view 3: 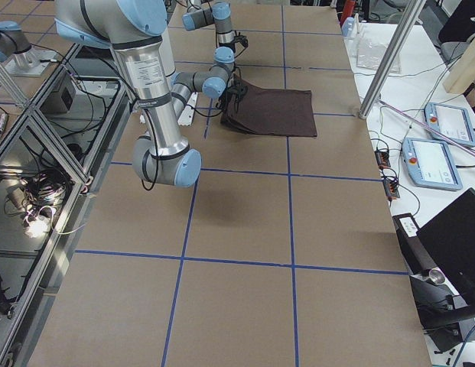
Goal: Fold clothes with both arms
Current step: 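Lift both near corners and fold them toward the far edge with both grippers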
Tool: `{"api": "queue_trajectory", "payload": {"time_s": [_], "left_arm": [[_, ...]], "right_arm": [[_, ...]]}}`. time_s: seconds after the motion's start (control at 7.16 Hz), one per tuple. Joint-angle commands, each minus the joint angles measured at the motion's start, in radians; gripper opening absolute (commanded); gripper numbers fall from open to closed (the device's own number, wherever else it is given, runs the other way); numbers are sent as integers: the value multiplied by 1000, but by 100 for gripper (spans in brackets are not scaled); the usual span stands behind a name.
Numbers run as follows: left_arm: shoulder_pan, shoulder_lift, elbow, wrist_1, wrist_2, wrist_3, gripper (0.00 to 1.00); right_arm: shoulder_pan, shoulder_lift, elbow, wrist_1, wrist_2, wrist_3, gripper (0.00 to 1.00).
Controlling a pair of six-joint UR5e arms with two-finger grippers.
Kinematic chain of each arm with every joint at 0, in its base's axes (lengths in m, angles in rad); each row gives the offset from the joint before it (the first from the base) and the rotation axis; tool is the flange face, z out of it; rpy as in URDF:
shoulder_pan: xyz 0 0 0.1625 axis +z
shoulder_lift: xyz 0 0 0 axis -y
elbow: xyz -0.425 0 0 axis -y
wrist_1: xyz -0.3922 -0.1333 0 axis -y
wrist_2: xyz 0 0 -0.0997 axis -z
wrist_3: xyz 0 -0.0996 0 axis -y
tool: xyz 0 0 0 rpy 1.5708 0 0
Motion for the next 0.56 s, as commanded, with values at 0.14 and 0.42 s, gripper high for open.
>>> {"api": "queue_trajectory", "payload": {"time_s": [0.14, 0.42], "left_arm": [[76, -2, -140, 143, 1, -11, 0], [79, -22, -127, 140, -2, 2, 0]], "right_arm": [[-1, -18, 71, 0, 46, -9, 0], [76, -7, 59, 0, 41, -35, 0]]}}
